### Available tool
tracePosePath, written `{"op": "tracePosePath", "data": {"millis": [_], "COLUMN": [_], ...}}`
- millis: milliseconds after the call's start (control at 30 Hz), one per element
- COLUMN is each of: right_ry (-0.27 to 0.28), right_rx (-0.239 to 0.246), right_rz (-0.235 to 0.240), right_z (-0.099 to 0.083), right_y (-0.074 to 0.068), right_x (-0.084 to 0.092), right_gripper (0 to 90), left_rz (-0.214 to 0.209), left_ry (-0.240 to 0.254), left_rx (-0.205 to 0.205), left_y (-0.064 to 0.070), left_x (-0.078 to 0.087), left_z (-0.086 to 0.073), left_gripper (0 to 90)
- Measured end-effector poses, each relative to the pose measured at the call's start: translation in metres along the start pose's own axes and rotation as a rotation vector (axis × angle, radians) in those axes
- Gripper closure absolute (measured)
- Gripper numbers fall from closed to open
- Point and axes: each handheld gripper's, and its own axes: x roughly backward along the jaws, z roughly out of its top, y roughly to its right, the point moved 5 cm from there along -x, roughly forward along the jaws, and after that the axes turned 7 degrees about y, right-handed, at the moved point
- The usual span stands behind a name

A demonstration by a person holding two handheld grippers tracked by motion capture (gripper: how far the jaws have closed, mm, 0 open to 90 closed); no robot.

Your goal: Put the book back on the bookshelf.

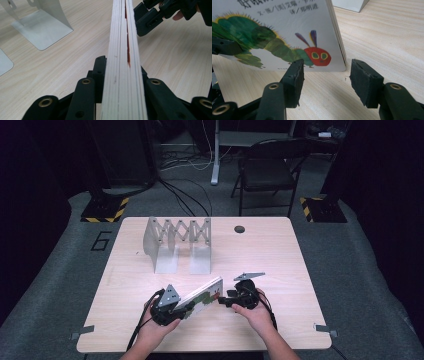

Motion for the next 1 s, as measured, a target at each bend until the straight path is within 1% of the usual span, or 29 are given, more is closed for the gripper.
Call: {"op": "tracePosePath", "data": {"millis": [67, 167, 233, 300, 367, 400, 467, 500, 567, 633, 700, 733, 767, 800, 833, 867, 900, 1000], "right_ry": [0.0, 0.001, 0.002, 0.0, 0.0, 0.0, 0.001, 0.001, 0.002, 0.002, 0.004, 0.005, 0.005, 0.006, 0.005, 0.005, 0.005, 0.004], "right_rx": [-0.002, 0.001, 0.0, 0.005, 0.005, 0.002, 0.004, 0.002, -0.002, 0.004, -0.003, -0.004, -0.007, -0.001, -0.006, -0.006, -0.006, -0.008], "right_rz": [-0.001, -0.001, -0.002, -0.003, -0.003, -0.002, -0.002, -0.003, -0.002, -0.004, -0.005, -0.005, -0.005, -0.005, -0.006, -0.006, -0.006, -0.006], "right_z": [-0.0001, 0.0001, 0.0001, -0.0002, -0.0002, -0.0001, -0.0001, -0.0002, -0.0003, -0.0003, -0.0002, -0.0002, -0.0003, -0.0002, -0.0002, -0.0002, -0.0002, -0.0003], "right_y": [0.0002, 0.0011, 0.0015, 0.0024, 0.0025, 0.0023, 0.0027, 0.0027, 0.0029, 0.0041, 0.0043, 0.0046, 0.0046, 0.0052, 0.005, 0.0051, 0.0052, 0.0053], "right_x": [-0.0001, 0.0003, 0.0003, 0.0002, 0.0002, 0.0001, 0.0, 0.0002, 0.0004, 0.0008, 0.001, 0.0011, 0.0012, 0.0012, 0.0013, 0.0014, 0.0014, 0.0017], "right_gripper": [44.4, 44.4, 44.4, 44.3, 44.3, 44.3, 44.3, 44.2, 44.2, 44.2, 44.1, 44.1, 44.1, 44.1, 44.0, 44.0, 44.0, 43.9], "left_rz": [0.009, 0.011, 0.01, 0.02, 0.015, 0.028, 0.024, 0.034, 0.046, 0.051, 0.049, 0.048, 0.039, 0.049, 0.044, 0.04, 0.045, 0.048], "left_ry": [0.003, 0.007, 0.003, 0.011, 0.008, 0.014, 0.014, 0.022, 0.031, 0.032, 0.029, 0.034, 0.028, 0.038, 0.03, 0.029, 0.03, 0.036], "left_rx": [-0.003, 0.001, -0.005, -0.009, -0.012, -0.013, -0.014, -0.008, -0.009, -0.014, -0.015, -0.002, 0.003, 0.012, 0.005, 0.014, 0.009, 0.012], "left_y": [0.0008, 0.0009, 0.0009, 0.0028, 0.0039, 0.0041, 0.0049, 0.0057, 0.0057, 0.0051, 0.0051, 0.0041, 0.0036, 0.0035, 0.0024, 0.0027, 0.0018, 0.0009], "left_x": [-0.0003, -0.0007, -0.0003, -0.0008, -0.0006, -0.0012, -0.0008, -0.0013, -0.0017, -0.0016, -0.0011, -0.0011, -0.0001, -0.0008, 0.0003, 0.0005, 0.0008, 0.0019], "left_z": [0.0, 0.0001, 0.0001, 0.0, 0.0001, 0.0001, -0.0002, -0.0003, -0.0005, -0.0003, -0.0002, 0.0008, 0.0014, 0.0019, 0.0026, 0.003, 0.0036, 0.0053], "left_gripper": [74.7, 75.0, 75.1, 75.3, 75.4, 75.5, 75.6, 75.6, 75.7, 75.7, 75.8, 75.8, 75.8, 75.8, 75.8, 75.8, 75.8, 75.8]}}
